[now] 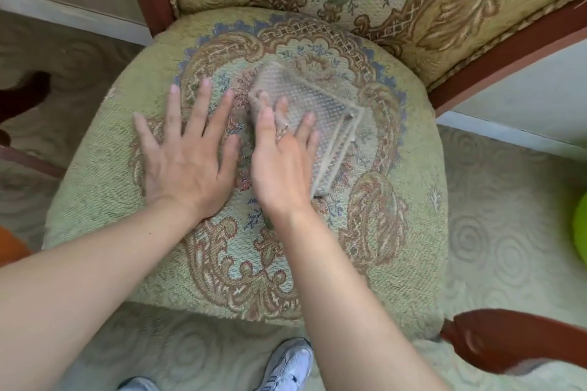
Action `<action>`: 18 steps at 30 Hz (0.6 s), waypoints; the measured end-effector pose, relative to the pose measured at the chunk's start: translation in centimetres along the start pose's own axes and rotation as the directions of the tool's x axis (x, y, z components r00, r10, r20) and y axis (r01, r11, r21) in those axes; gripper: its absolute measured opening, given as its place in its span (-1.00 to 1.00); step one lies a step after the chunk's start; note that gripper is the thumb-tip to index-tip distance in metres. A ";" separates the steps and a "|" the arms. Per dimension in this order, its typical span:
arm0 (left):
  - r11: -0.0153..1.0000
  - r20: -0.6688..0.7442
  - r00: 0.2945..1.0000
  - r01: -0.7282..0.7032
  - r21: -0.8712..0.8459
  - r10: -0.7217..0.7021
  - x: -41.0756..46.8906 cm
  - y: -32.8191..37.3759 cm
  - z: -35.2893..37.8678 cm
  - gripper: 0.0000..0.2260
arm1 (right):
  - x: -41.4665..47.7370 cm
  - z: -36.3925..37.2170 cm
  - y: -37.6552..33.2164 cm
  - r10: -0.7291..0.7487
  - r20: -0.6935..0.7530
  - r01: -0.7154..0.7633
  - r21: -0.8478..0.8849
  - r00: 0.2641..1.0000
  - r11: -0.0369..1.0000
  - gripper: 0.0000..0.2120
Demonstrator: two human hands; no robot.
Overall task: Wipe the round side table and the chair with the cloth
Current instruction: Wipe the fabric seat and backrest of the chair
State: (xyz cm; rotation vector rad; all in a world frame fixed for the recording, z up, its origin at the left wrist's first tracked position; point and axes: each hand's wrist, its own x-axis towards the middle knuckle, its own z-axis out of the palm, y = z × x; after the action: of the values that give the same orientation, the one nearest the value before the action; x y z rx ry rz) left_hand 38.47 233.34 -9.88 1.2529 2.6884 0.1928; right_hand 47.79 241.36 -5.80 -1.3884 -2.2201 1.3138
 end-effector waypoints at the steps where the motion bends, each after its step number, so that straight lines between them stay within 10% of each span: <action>1: 1.000 0.004 1.000 0.002 -0.005 -0.002 0.0 -0.1 -0.1 -0.44 | -0.3 -0.1 -0.7 0.058 0.063 -0.069 0.177 0.996 0.982 -0.45; 4: 0.999 0.018 1.000 0.002 -0.034 -0.001 -0.1 -0.2 -0.4 -0.44 | -1.0 -2.1 -1.9 0.220 0.159 -0.264 0.739 0.962 0.620 -0.34; 8: 0.997 0.016 1.000 -0.018 -0.069 0.019 -0.5 -0.3 -0.6 -0.43 | -1.7 -8.6 -0.8 0.198 0.091 -0.142 0.954 0.976 0.263 -0.45; 15: 0.995 -0.022 1.000 -0.023 -0.098 0.021 -0.5 -0.4 0.0 -0.40 | 0.9 -18.9 0.2 0.038 -0.389 0.290 0.746 0.921 0.599 -0.60; 18: 0.992 -0.033 0.999 -0.044 -0.119 0.041 -0.4 -0.4 -0.1 -0.37 | 3.7 -18.3 0.3 -0.201 -0.444 0.313 0.195 0.873 0.929 -0.62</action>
State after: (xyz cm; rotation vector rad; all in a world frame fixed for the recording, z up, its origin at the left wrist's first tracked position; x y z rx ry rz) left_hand 38.39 232.80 -9.83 1.2817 2.6327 0.3759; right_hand 56.58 254.80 3.63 -1.1006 -1.7957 1.0501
